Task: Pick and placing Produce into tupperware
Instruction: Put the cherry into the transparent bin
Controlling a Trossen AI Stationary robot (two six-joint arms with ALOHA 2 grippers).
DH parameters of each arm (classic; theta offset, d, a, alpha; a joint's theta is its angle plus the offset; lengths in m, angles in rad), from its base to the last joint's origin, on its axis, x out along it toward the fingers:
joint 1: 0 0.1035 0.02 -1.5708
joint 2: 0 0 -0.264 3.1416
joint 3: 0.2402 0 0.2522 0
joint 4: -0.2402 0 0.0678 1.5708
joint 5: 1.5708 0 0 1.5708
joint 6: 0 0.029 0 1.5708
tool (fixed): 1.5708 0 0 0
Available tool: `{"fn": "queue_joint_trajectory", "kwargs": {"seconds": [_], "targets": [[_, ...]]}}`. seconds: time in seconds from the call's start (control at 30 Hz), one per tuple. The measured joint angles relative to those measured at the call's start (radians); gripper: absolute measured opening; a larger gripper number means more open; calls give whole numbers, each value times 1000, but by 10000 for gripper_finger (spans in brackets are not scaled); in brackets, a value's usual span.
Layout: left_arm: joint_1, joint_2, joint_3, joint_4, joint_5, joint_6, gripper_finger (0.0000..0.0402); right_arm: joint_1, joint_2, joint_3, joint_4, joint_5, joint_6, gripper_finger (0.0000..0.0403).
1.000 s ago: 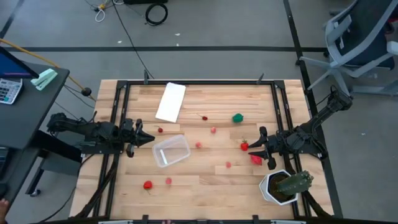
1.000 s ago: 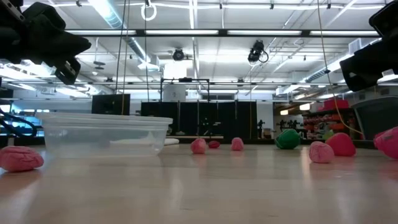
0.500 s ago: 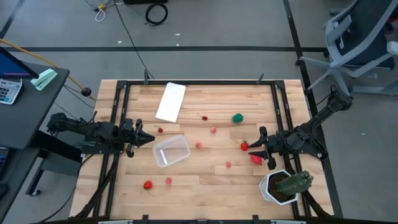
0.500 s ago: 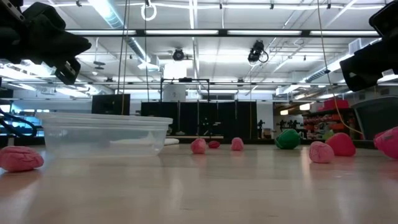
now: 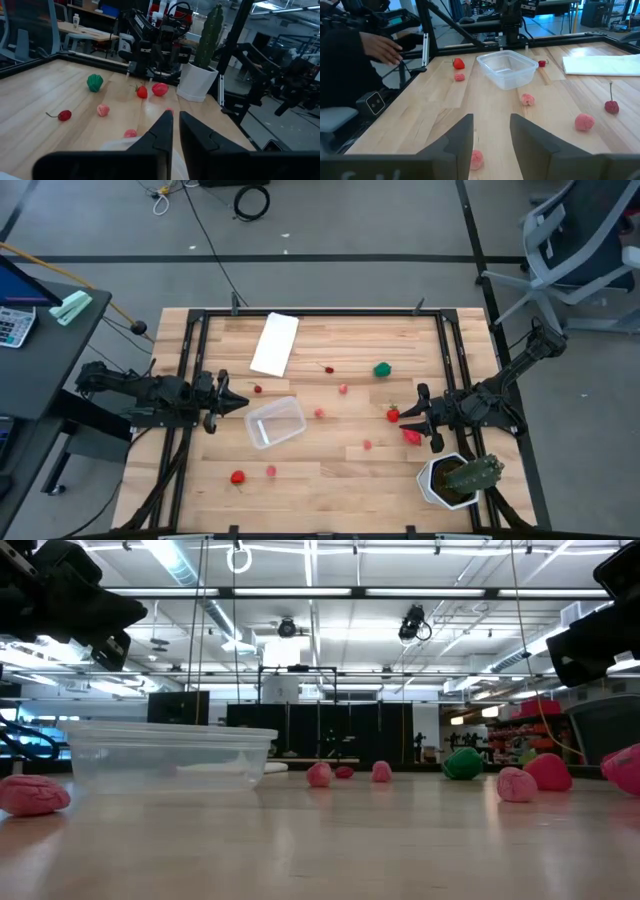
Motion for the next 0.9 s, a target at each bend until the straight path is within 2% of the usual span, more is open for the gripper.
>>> {"fn": "queue_joint_trajectory", "kwargs": {"seconds": [0.43, 0.9], "targets": [[0, 0, 0, 3, 1, -1, 28, 0, 0, 0, 0, 0, 0, 137], [0, 0, 0, 3, 2, -1, 38, 0, 0, 0, 0, 0, 0, 137]]}}
